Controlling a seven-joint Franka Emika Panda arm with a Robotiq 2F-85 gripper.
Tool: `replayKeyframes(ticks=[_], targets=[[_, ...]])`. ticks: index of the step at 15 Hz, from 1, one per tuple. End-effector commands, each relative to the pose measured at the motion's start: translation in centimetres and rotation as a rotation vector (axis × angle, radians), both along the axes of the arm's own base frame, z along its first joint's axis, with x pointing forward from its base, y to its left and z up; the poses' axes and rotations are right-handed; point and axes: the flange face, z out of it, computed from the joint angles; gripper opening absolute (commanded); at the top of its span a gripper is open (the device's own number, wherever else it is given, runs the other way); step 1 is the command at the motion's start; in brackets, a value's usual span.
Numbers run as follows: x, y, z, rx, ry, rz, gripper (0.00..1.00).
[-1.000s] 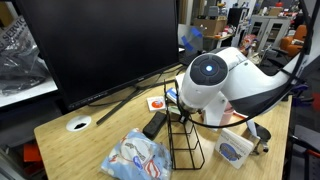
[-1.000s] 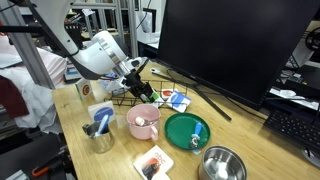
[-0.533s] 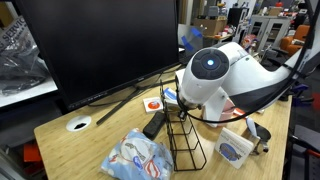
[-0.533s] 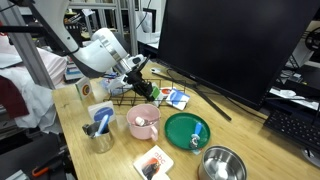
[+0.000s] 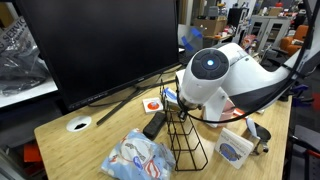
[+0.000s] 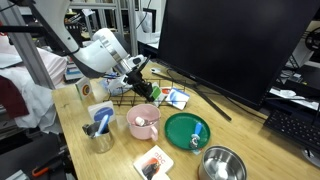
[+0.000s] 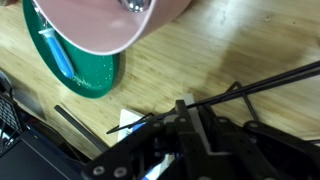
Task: Remove the book with some green from the book rack and put it on the table
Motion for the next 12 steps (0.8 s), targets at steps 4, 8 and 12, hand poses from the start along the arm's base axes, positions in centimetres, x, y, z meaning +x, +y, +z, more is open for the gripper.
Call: replayKeyframes(ticks=[4,8,12], targets=[[0.1,-0.6,0.5,0.090,0.026,-0.037,0.04],[0.2,-1.1,1.4,0.165,0.044,-0.085,0.04],[-0.1,-1.2,2.0,0.218,0.057,-0.124,0.04]])
